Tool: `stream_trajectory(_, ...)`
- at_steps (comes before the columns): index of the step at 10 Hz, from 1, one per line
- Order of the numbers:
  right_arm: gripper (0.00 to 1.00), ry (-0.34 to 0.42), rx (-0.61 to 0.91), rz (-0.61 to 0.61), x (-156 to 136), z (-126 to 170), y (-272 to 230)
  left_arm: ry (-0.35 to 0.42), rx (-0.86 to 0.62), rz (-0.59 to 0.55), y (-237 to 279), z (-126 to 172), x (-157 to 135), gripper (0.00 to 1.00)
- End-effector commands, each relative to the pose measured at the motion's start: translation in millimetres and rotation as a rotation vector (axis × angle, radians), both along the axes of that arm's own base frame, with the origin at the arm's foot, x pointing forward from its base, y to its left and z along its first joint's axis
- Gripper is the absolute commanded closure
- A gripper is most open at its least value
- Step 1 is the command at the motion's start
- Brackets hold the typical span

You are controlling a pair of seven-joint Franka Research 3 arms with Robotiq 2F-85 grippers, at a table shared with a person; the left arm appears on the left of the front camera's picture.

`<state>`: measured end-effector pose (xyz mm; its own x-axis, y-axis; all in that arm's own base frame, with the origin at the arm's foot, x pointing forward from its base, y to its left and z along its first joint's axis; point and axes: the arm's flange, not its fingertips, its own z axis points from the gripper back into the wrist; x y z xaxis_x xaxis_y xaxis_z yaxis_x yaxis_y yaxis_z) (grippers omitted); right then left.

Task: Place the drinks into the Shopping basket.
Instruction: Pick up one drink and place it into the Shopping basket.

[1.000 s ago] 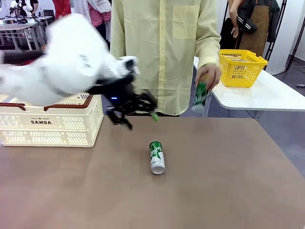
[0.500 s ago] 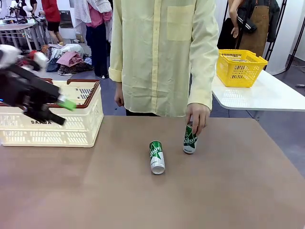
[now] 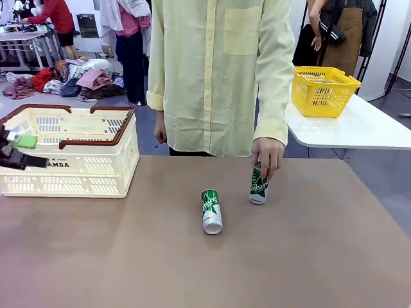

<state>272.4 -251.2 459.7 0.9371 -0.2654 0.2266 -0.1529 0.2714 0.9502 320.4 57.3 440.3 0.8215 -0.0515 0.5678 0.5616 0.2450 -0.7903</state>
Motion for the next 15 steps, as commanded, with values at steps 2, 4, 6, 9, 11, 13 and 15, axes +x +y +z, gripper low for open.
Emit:
stream_trajectory(2, 0.0, -0.014, -0.009, 0.011, -2.8, 0.9, -0.4, -0.044, -0.026, 0.005, -69.7, -71.6, -104.6, 0.0)
stream_trajectory(4, 0.0, -0.014, -0.009, 0.011, -2.8, 0.9, -0.4, 0.038, 0.068, 0.015, -97.6, -43.2, -90.0, 0.0)
stream_trajectory(6, 0.0, -0.014, -0.009, 0.011, -2.8, 0.9, -0.4, 0.165, 0.159, 0.021, -136.6, 3.1, -63.2, 0.0)
stream_trajectory(9, 0.0, -0.014, -0.009, 0.011, -2.8, 0.9, -0.4, 0.348, 0.288, -0.001, -205.5, 53.6, -18.3, 0.0)
stream_trajectory(11, 0.0, -0.014, -0.009, 0.011, -2.8, 0.9, -0.4, 0.423, 0.441, 0.019, -263.0, 71.1, 14.3, 0.0)
stream_trajectory(13, 0.0, -0.014, -0.009, 0.011, -2.8, 0.9, -0.4, 0.502, 0.657, 0.047, -335.6, 78.1, 49.6, 0.0)
stream_trajectory(15, 0.0, -0.014, -0.009, 0.011, -2.8, 0.9, -0.4, 0.549, 0.867, 0.119, -405.3, 72.3, 94.7, 0.0)
